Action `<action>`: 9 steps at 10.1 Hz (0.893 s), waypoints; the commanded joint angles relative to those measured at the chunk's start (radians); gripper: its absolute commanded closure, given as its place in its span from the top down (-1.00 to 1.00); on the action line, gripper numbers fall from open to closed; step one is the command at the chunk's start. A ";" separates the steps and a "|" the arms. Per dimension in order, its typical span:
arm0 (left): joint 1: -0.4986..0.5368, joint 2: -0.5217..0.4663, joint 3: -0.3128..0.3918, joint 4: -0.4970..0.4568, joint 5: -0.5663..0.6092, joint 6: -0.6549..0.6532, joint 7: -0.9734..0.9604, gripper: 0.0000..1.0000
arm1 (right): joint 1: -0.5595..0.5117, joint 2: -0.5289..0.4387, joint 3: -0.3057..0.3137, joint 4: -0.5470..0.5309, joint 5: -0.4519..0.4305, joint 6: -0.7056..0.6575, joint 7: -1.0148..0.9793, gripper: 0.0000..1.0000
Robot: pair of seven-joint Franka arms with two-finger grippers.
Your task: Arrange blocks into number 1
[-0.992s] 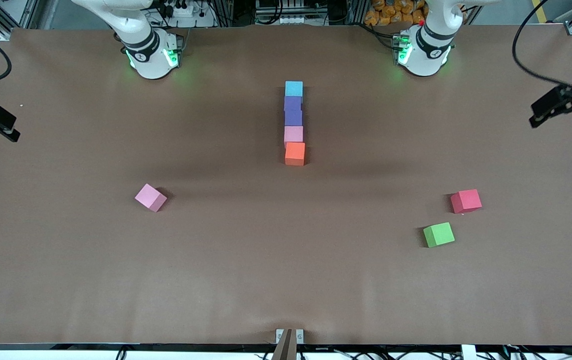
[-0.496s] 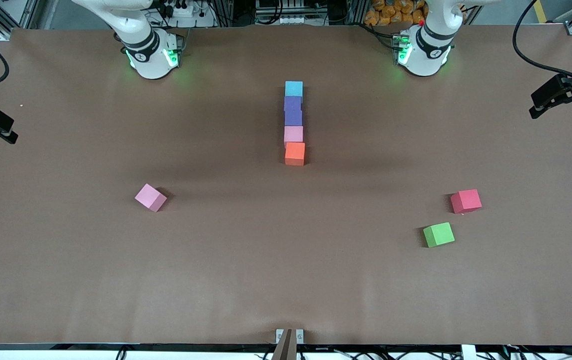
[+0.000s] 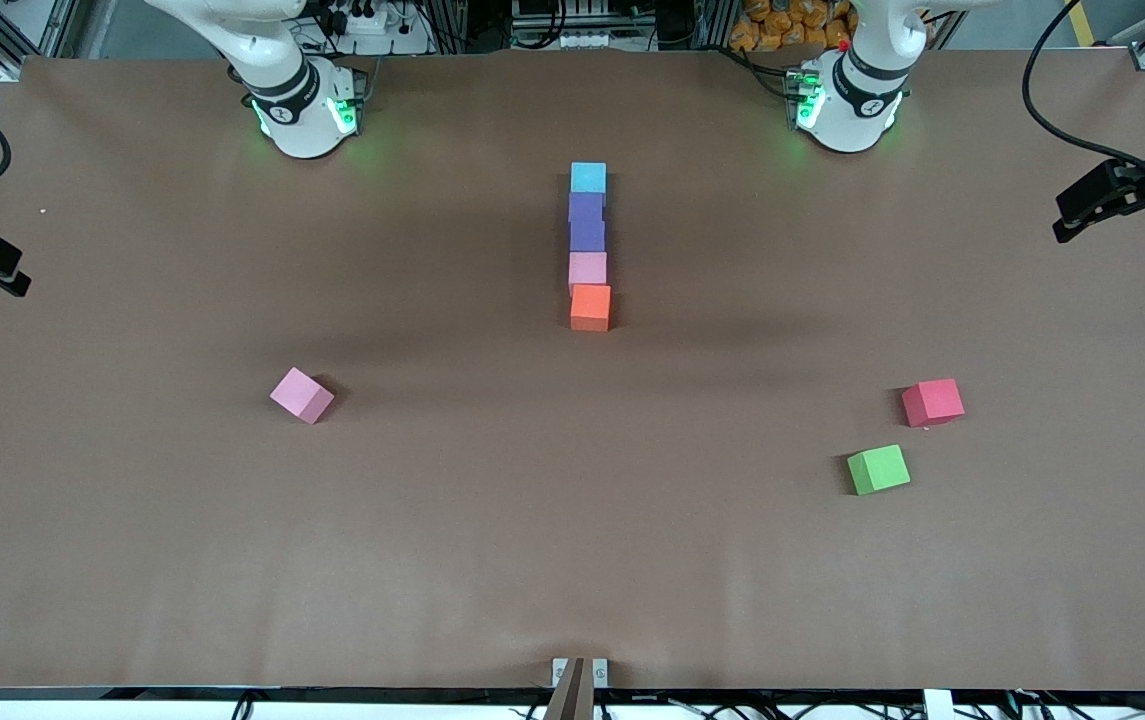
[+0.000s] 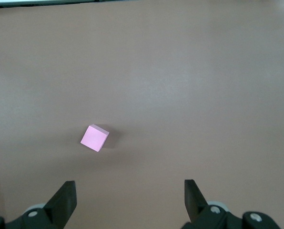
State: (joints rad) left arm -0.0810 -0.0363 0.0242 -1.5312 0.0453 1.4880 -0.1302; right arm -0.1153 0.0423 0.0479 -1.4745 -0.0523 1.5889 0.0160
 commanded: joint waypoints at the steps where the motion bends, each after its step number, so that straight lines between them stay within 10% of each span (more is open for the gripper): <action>1: 0.004 -0.011 -0.010 -0.029 0.021 0.005 0.030 1.00 | -0.009 0.002 0.015 0.020 0.000 -0.004 0.015 1.00; 9: -0.029 -0.013 -0.003 -0.096 -0.016 0.100 0.044 1.00 | 0.019 -0.007 0.024 0.040 0.008 -0.004 0.015 1.00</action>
State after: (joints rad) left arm -0.1085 -0.0357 0.0173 -1.6093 0.0414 1.5701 -0.1169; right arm -0.1087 0.0379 0.0679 -1.4473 -0.0498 1.5918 0.0161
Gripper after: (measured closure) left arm 0.000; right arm 0.000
